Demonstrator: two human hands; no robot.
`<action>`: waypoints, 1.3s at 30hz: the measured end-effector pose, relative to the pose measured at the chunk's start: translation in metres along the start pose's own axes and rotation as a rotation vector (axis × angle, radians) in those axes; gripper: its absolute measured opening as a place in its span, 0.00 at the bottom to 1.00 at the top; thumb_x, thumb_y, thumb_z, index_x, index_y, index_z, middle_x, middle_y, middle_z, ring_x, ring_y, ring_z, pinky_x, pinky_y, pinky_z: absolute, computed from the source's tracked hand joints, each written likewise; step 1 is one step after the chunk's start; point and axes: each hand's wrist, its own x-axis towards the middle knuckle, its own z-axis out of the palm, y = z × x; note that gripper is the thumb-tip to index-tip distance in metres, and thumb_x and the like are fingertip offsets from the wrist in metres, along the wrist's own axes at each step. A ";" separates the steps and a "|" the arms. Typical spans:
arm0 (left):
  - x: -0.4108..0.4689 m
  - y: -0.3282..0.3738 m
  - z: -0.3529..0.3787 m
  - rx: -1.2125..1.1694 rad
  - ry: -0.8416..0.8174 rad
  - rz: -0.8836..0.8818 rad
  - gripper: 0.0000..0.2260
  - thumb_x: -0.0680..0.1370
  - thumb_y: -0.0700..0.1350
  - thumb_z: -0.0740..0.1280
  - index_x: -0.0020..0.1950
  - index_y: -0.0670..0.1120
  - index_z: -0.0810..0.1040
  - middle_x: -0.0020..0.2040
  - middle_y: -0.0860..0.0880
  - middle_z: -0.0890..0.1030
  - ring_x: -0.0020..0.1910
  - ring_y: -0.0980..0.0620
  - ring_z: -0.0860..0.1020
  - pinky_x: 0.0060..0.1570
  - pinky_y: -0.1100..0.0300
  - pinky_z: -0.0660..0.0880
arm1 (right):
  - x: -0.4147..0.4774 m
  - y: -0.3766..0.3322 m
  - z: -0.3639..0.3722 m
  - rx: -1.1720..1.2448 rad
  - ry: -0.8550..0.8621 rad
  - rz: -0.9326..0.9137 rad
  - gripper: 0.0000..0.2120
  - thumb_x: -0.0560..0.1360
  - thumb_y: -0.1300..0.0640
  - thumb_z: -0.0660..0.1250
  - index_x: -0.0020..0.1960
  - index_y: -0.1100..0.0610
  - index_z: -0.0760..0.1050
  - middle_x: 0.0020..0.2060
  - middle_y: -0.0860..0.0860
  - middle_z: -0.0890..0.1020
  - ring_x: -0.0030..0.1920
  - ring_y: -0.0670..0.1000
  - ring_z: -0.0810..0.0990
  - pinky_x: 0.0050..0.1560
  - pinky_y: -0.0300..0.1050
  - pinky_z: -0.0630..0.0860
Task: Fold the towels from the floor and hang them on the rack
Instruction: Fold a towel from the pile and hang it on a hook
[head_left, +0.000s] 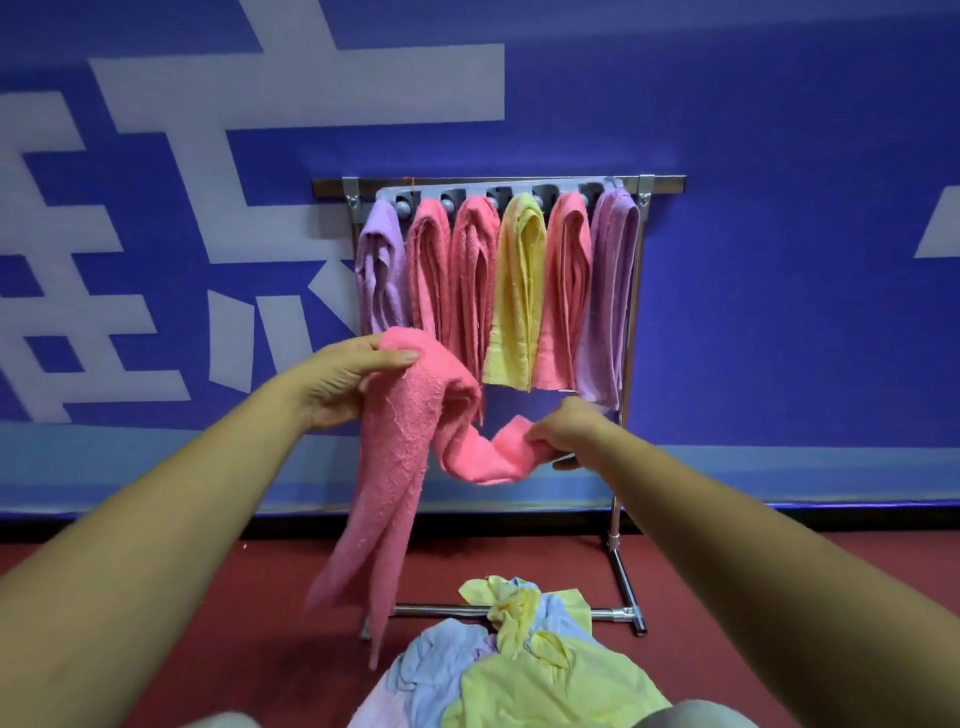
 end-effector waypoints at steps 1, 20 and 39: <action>0.001 0.001 0.001 0.017 -0.023 -0.014 0.31 0.51 0.51 0.86 0.52 0.46 0.85 0.45 0.48 0.86 0.40 0.53 0.84 0.40 0.61 0.80 | -0.001 -0.003 0.005 -0.059 0.006 -0.072 0.03 0.73 0.62 0.69 0.42 0.61 0.76 0.38 0.58 0.80 0.37 0.54 0.79 0.35 0.41 0.75; 0.001 0.032 -0.025 0.212 -0.200 -0.131 0.28 0.67 0.45 0.78 0.63 0.35 0.76 0.49 0.43 0.84 0.43 0.50 0.83 0.46 0.58 0.80 | -0.051 -0.118 -0.014 0.380 -0.522 -0.569 0.05 0.73 0.63 0.73 0.41 0.59 0.78 0.34 0.53 0.81 0.34 0.50 0.78 0.37 0.42 0.73; 0.051 0.096 -0.093 0.504 -0.186 -0.101 0.16 0.71 0.52 0.74 0.49 0.43 0.77 0.41 0.50 0.80 0.39 0.54 0.78 0.46 0.59 0.74 | 0.006 -0.210 -0.009 0.394 -0.450 -0.640 0.05 0.76 0.66 0.69 0.42 0.61 0.78 0.33 0.51 0.81 0.33 0.47 0.78 0.34 0.38 0.75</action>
